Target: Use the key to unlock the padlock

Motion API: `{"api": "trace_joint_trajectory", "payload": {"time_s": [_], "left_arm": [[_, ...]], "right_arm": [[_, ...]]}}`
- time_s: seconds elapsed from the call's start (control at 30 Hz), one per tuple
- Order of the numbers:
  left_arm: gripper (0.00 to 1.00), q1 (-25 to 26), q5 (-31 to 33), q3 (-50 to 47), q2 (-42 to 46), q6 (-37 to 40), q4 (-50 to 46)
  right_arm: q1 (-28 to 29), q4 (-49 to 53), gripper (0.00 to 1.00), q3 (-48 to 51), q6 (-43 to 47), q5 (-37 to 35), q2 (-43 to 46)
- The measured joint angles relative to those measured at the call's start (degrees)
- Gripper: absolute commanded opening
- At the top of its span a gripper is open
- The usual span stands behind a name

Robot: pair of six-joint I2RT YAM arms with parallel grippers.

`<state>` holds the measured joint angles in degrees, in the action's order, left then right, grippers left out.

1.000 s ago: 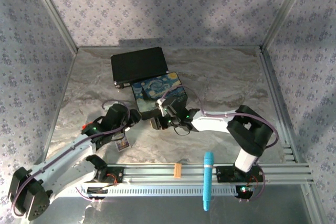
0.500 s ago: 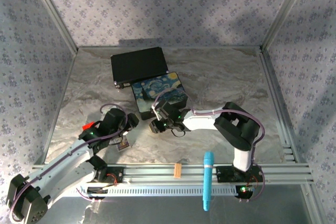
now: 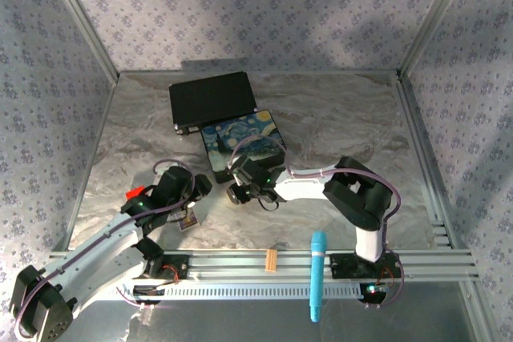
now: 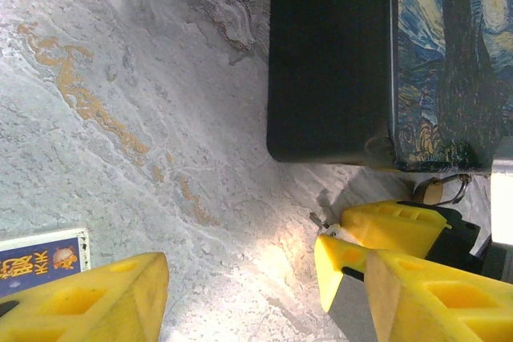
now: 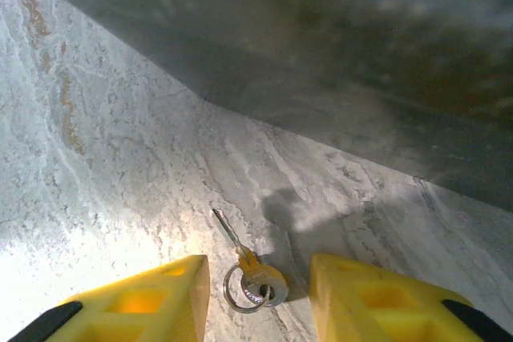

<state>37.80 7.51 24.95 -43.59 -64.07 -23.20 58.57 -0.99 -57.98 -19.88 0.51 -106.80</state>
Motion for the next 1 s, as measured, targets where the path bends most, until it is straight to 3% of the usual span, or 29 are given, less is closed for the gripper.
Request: {"api": "trace_joint_trajectory", "payload": {"time_s": [0.2,0.3,0.4,0.77,1.0], "left_arm": [[0.66,0.0,0.0,-0.1,0.0,0.0,0.0],[0.66,0.0,0.0,-0.1,0.0,0.0,0.1],[0.66,0.0,0.0,-0.1,0.0,0.0,0.1],[0.64,0.0,-0.7,-0.6,-0.8,-1.4,2.6],[0.62,4.2,-2.2,-2.5,-4.7,-6.7,11.4]], "right_arm": [[0.3,0.0,0.37,0.1,0.2,-1.0,0.0],[0.5,0.5,0.13,-0.1,0.7,-2.6,-0.1],[0.4,0.2,0.05,0.4,0.5,-3.7,0.2],[-2.3,-6.0,0.02,11.0,-1.7,5.2,7.3],[-0.5,-3.9,0.02,11.5,-1.2,3.3,12.3]]}}
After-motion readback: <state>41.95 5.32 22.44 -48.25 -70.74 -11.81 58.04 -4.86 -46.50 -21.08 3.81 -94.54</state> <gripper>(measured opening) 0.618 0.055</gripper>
